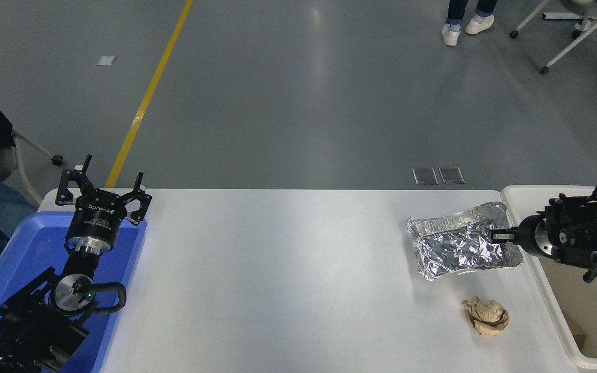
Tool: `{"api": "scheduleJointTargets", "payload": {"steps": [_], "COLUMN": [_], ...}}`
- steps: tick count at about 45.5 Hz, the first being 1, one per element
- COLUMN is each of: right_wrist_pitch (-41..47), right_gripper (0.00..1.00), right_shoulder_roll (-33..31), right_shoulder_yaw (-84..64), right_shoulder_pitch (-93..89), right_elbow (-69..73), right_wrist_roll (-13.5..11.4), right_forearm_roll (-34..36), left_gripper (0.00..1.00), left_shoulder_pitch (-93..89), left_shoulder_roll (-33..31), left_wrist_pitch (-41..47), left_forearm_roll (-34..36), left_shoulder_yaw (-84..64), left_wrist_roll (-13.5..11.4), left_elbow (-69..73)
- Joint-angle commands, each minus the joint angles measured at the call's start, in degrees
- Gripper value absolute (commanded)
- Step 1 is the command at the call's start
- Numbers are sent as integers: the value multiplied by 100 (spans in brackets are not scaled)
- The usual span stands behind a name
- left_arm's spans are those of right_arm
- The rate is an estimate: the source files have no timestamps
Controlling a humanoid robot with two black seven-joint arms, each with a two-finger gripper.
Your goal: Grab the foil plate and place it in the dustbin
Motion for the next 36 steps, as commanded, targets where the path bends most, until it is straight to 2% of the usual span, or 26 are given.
{"api": "scheduleJointTargets", "payload": {"steps": [1,5,9,13,26,32,36], "right_wrist_pitch": [971,1551,2088,2449,2862,2871,2836], "right_gripper": [0,0,0,0,0,0,0], "right_shoulder_roll": [-262,37,160,257,310,249,-58], "right_shoulder_yaw": [-1526,-1844,-1923,-1923,-1949,-2186,-2528], "right_shoulder_pitch": [3083,3945,4482,4834,5151,5134,5090], "right_elbow": [2102,2349,2376,2385,2429,2367,2254], "right_wrist_roll": [221,511,626,635,626,565,573], "right_forearm_roll": [560,877,1079,1097,1097,1053,896], "left_gripper": [100,100,100,100,100,100,100], "left_shoulder_pitch": [9,9,9,9,9,9,18], "left_shoulder_roll": [5,5,5,5,5,5,5], "left_wrist_pitch": [0,0,0,0,0,0,8], "left_forearm_roll": [-1,-1,-1,-1,-1,-1,-1], "left_shoulder_yaw": [-1,-9,0,-1,-9,0,0], "left_wrist_roll": [0,0,0,0,0,-8,-8], "left_elbow": [-7,2,2,2,2,2,2]}}
